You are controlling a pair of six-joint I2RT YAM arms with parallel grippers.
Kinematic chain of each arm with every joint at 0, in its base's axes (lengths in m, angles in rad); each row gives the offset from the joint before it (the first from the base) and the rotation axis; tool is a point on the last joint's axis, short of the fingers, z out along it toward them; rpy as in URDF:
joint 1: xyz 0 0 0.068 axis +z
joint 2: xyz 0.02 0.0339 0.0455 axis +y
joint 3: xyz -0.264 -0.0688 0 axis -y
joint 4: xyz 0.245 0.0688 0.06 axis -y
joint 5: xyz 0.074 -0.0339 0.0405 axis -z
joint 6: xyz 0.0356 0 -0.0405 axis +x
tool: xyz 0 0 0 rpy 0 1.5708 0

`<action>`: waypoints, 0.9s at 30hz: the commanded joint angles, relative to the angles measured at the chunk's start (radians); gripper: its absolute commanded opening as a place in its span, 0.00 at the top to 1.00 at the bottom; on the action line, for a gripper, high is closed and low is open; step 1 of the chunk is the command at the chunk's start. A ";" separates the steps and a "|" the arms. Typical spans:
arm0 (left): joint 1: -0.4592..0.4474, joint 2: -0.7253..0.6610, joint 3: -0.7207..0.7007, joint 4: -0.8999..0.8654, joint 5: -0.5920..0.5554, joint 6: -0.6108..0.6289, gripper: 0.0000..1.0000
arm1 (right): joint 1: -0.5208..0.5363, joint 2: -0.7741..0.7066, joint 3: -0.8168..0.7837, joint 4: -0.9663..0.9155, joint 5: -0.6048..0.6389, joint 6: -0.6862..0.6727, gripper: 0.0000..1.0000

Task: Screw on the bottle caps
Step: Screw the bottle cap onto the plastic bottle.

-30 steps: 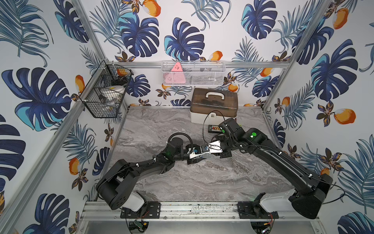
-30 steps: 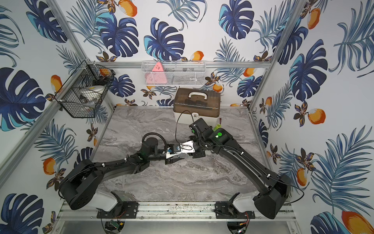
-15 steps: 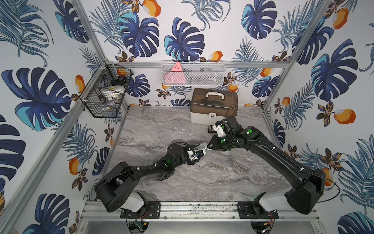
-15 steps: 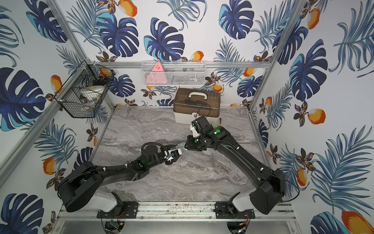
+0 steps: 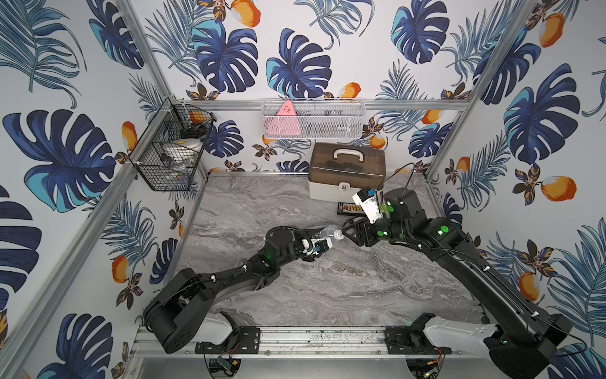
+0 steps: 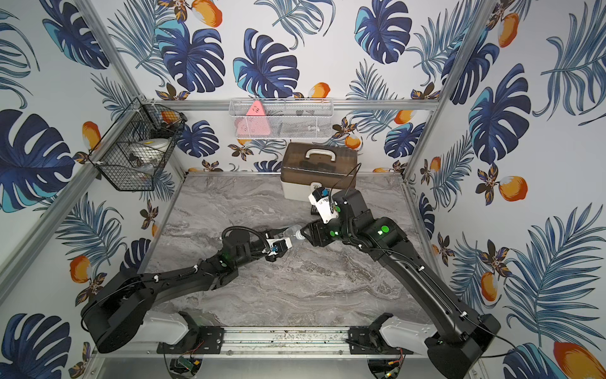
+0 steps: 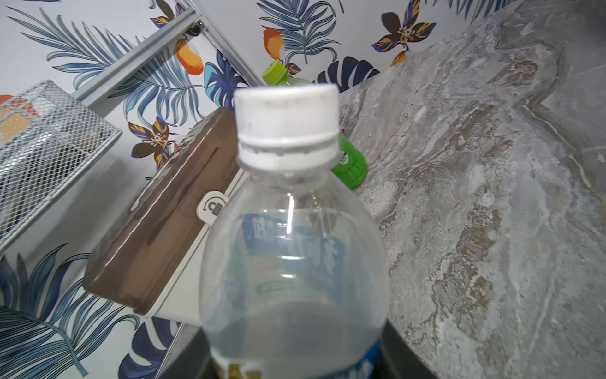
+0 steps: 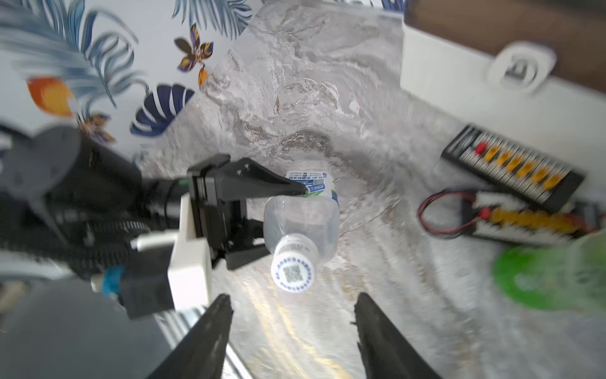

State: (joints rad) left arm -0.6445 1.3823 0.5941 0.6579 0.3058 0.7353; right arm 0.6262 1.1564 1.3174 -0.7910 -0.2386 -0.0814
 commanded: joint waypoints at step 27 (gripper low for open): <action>0.048 0.028 0.087 -0.172 0.346 -0.059 0.49 | 0.149 0.141 0.069 -0.179 0.138 -1.348 0.53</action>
State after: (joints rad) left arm -0.5968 1.4124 0.6735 0.4614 0.6243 0.6819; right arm 0.7662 1.2942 1.3945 -0.9482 -0.1329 -1.4158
